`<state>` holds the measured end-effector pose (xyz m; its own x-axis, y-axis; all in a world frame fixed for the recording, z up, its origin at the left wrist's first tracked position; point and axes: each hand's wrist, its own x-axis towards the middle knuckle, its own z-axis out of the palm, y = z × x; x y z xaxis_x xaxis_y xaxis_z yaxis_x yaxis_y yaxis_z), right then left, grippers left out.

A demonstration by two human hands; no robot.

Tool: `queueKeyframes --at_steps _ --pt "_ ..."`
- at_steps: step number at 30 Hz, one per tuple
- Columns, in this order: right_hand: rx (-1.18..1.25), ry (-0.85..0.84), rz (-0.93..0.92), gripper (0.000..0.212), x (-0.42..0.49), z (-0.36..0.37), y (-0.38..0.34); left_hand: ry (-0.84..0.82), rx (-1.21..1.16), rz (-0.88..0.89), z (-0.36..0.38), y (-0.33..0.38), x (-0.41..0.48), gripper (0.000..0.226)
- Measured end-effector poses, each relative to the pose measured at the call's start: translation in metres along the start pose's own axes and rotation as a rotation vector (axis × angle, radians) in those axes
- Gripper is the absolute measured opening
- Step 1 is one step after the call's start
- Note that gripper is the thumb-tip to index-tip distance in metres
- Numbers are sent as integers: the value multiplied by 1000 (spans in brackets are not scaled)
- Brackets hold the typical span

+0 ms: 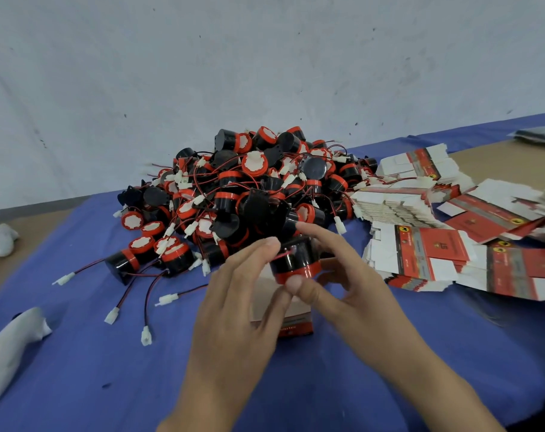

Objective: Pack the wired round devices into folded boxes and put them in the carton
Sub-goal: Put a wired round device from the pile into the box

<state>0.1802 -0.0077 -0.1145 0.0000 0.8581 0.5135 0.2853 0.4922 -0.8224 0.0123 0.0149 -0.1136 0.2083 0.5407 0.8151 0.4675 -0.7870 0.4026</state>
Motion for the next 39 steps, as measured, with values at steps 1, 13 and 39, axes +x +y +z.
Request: queueKeyframes --at_steps 1,13,39 --pt "24 17 6 52 1 -2 1 0 -28 -7 0 1 0 42" --pt "223 64 136 49 0 3 4 129 -268 -288 0 17 6 12" --pt "732 117 444 40 5 26 -12 74 -376 -410 -1 10 -1 10"
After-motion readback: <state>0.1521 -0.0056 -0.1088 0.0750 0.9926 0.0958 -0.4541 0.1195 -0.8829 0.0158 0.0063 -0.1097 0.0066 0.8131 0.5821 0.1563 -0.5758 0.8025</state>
